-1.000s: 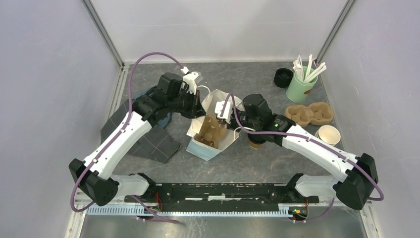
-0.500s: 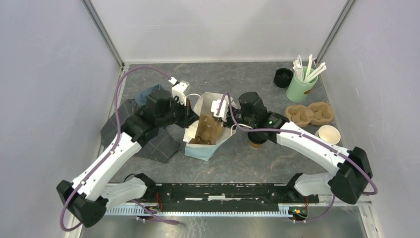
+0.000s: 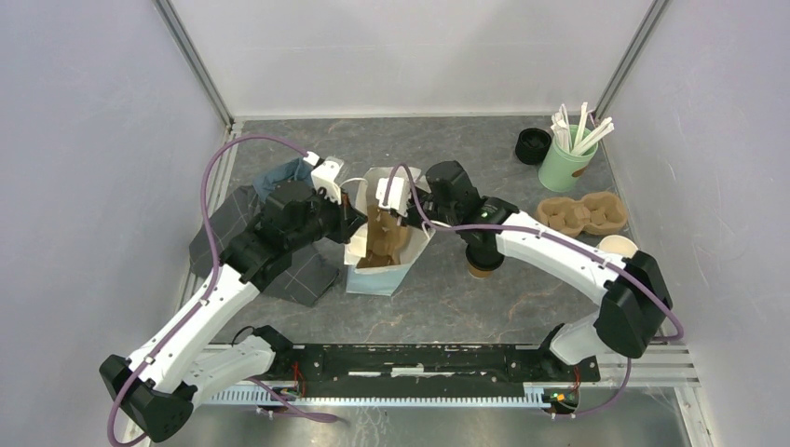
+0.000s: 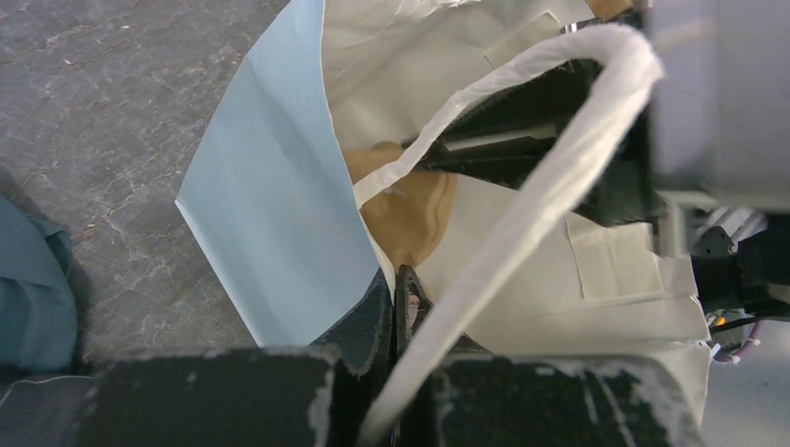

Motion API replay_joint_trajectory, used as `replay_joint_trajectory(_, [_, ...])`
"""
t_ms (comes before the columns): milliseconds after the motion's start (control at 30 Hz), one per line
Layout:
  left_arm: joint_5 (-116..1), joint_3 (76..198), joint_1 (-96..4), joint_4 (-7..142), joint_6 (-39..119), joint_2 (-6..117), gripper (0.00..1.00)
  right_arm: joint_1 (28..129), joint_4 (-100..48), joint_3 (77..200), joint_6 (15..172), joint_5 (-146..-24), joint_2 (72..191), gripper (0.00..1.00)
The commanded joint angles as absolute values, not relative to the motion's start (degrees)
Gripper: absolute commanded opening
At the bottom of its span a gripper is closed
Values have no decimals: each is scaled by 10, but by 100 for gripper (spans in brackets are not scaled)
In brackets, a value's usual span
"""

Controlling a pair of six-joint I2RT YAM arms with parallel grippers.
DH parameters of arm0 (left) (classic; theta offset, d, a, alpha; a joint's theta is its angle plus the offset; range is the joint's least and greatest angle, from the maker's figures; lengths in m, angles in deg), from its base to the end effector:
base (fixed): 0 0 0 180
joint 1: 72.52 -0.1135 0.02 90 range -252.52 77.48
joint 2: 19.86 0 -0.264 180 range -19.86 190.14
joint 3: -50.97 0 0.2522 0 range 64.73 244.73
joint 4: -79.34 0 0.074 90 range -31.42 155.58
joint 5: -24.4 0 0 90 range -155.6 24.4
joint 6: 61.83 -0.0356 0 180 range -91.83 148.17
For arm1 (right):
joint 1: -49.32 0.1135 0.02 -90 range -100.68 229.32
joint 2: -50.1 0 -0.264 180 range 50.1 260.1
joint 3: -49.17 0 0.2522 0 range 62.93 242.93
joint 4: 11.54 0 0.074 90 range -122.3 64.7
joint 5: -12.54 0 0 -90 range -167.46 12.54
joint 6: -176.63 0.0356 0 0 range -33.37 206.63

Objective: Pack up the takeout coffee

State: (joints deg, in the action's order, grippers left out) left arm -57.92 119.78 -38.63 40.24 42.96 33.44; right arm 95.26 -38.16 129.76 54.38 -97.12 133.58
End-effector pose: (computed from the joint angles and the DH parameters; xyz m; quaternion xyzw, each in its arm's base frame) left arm 0.1678 -0.1185 0.3489 0.1747 0.8172 -0.2763 0.4747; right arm 0.2247 0.2494 0.3101 -0.6035 0.6064 0.2056 0.4752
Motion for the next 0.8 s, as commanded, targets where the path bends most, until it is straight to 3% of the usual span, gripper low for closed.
replay_joint_trajectory(0, [-618, 1199, -387, 439, 424, 326, 2, 965, -298, 1325, 602, -764, 1361, 18])
replay_joint_trajectory(33, [-618, 1195, -387, 441, 426, 325, 2, 968, -301, 1332, 618, -735, 1360, 29])
replay_joint_trajectory(200, [-618, 1195, -387, 434, 422, 327, 2, 990, -312, 1314, 641, -680, 1294, 61])
replay_joint_trajectory(567, [-599, 1204, -388, 437, 422, 341, 2, 993, -361, 1305, 768, -701, 1262, 64])
replay_joint_trajectory(767, [-625, 1263, -387, 396, 471, 405, 2, 997, -451, 1433, 834, -765, 1306, 67])
